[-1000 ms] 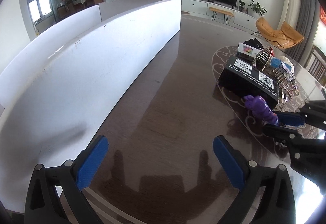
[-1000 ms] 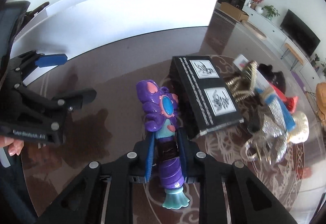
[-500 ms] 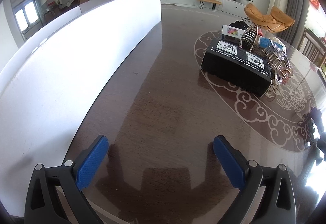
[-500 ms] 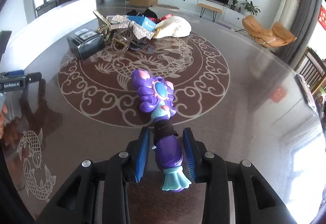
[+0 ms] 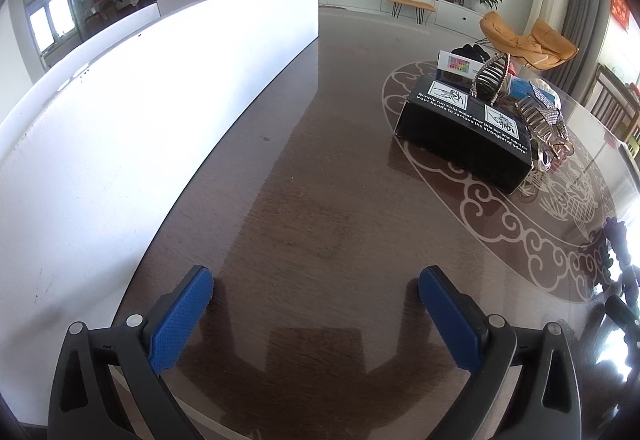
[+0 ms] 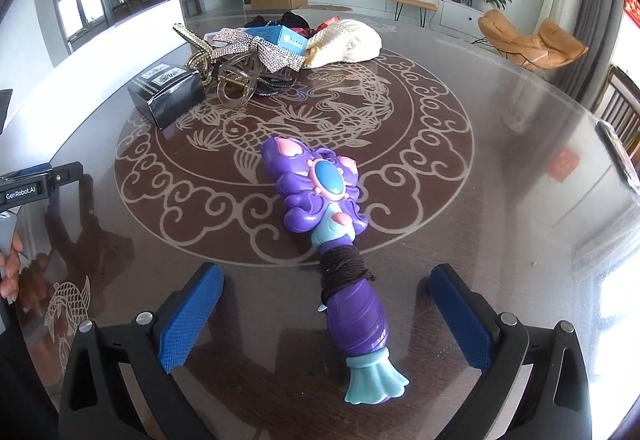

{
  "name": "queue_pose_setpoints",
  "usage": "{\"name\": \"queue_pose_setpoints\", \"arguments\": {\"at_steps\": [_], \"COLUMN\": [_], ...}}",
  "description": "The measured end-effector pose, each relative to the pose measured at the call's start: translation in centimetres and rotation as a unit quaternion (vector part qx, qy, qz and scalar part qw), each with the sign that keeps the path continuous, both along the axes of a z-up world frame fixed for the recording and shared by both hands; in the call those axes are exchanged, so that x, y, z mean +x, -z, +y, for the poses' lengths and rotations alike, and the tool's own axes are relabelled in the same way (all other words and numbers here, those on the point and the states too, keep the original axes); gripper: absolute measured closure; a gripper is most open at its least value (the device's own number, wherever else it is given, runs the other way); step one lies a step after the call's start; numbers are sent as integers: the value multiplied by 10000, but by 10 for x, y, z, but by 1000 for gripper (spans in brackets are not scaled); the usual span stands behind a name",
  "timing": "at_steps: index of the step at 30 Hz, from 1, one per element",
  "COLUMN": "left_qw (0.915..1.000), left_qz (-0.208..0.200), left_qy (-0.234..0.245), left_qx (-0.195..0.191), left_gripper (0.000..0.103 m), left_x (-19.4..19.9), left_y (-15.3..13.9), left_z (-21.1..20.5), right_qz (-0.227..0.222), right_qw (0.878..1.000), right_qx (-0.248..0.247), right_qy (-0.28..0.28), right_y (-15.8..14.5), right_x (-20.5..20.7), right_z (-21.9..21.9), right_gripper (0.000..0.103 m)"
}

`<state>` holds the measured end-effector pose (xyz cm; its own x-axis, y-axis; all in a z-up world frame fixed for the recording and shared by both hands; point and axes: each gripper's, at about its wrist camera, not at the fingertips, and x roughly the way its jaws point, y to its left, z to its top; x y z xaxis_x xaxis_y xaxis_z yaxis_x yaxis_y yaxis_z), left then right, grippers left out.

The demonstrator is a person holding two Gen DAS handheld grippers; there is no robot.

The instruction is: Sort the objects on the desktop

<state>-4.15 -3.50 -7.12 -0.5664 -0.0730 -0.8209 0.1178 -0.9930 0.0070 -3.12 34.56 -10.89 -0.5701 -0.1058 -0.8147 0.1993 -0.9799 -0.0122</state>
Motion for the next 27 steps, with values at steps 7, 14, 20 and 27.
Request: {"name": "queue_pose_setpoints", "arguments": {"at_steps": [7,14,20,27], "left_qw": [10000,10000,10000,10000], "left_qz": [8,10,12,13], "left_qy": [-2,-2,-1,-1], "left_qx": [0,0,1,0], "left_gripper": [0,0,0,0], "left_x": [0,-1,-2,-2], "left_y": [-1,0,0,1], "left_z": [-1,-1,-1,-1], "right_qz": [0,0,0,0], "right_qw": [10000,10000,10000,10000], "right_qx": [0,-2,-2,-3], "right_qy": [1,1,1,1], "right_y": [0,0,0,0], "right_x": [0,0,0,0], "right_z": [0,0,0,0], "right_gripper": [0,0,0,0]}}
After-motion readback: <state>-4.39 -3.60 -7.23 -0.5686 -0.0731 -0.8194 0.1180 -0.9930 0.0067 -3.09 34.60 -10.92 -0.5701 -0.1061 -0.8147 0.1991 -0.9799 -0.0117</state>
